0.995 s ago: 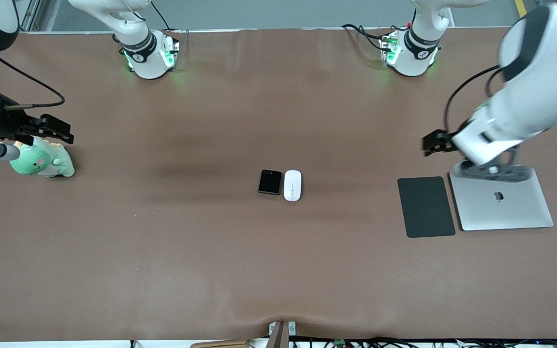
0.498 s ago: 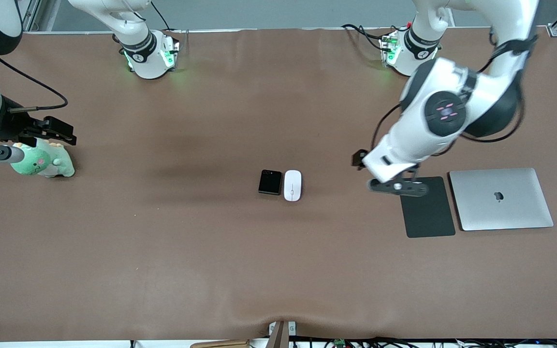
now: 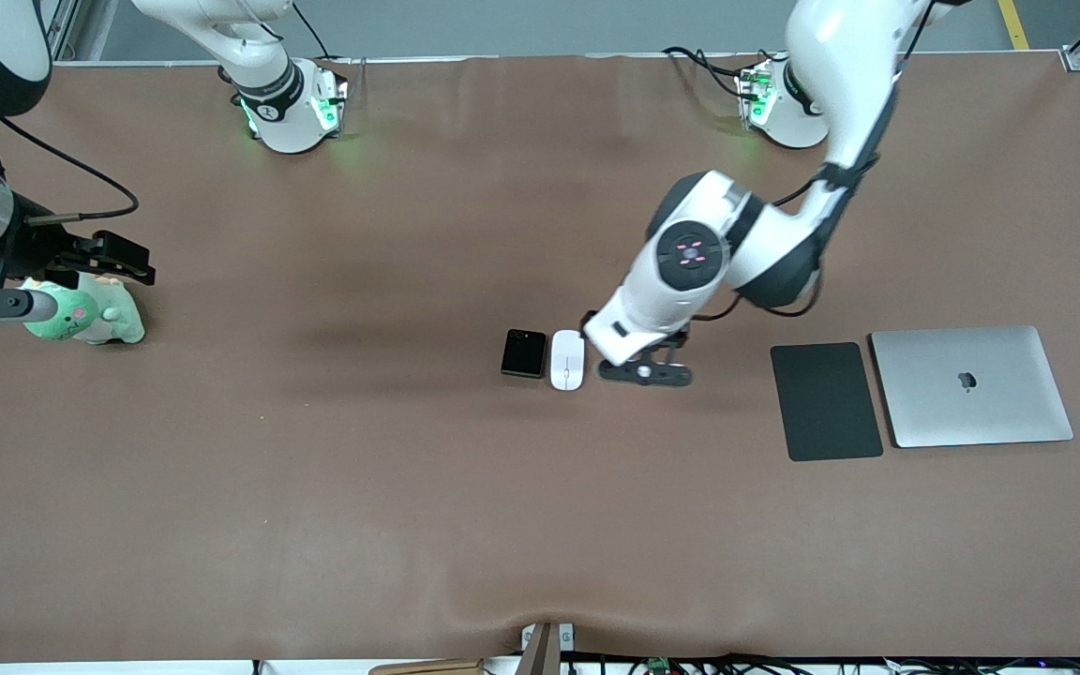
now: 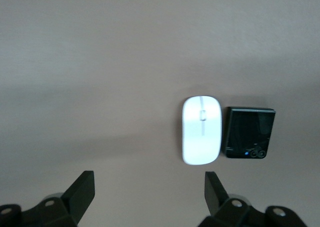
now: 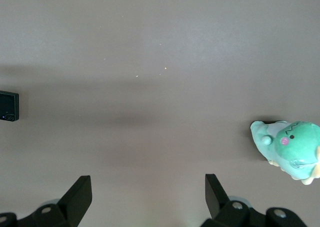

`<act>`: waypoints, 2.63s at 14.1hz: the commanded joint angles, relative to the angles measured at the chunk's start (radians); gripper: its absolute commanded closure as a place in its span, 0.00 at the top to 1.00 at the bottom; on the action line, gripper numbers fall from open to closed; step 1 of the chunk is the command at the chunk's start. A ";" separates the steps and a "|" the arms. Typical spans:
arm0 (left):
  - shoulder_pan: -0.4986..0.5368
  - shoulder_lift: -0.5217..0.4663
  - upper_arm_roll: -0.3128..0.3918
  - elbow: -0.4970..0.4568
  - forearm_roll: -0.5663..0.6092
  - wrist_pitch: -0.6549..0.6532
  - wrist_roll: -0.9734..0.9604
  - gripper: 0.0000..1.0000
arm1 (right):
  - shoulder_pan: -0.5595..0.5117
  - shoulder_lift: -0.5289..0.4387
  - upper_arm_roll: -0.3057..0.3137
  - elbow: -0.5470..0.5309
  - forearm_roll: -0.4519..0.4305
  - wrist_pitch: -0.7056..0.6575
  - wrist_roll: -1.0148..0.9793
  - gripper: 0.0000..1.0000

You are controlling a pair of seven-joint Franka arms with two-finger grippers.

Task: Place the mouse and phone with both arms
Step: 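Reach the left gripper to the white mouse and grasp it, then hold the mouse with the left gripper while the right gripper reaches the phone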

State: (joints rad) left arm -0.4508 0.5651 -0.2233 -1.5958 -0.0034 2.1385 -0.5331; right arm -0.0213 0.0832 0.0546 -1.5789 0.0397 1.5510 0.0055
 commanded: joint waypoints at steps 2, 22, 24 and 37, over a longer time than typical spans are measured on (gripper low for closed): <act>-0.061 0.085 0.012 0.016 0.008 0.067 -0.042 0.89 | 0.012 0.029 -0.001 0.020 0.028 -0.003 -0.002 1.00; -0.143 0.239 0.021 0.034 0.099 0.258 -0.203 0.74 | 0.115 0.205 -0.001 0.019 0.140 0.193 0.049 1.00; -0.144 0.246 0.022 0.034 0.100 0.258 -0.203 0.66 | 0.150 0.214 -0.002 0.019 0.140 0.198 0.108 1.00; -0.140 0.239 0.044 0.033 0.134 0.245 -0.211 0.39 | 0.242 0.357 -0.002 0.016 0.140 0.322 0.238 1.00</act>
State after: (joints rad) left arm -0.5799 0.7907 -0.2029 -1.5793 0.0857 2.3913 -0.7059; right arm 0.1975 0.4184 0.0577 -1.5810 0.1616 1.8478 0.2050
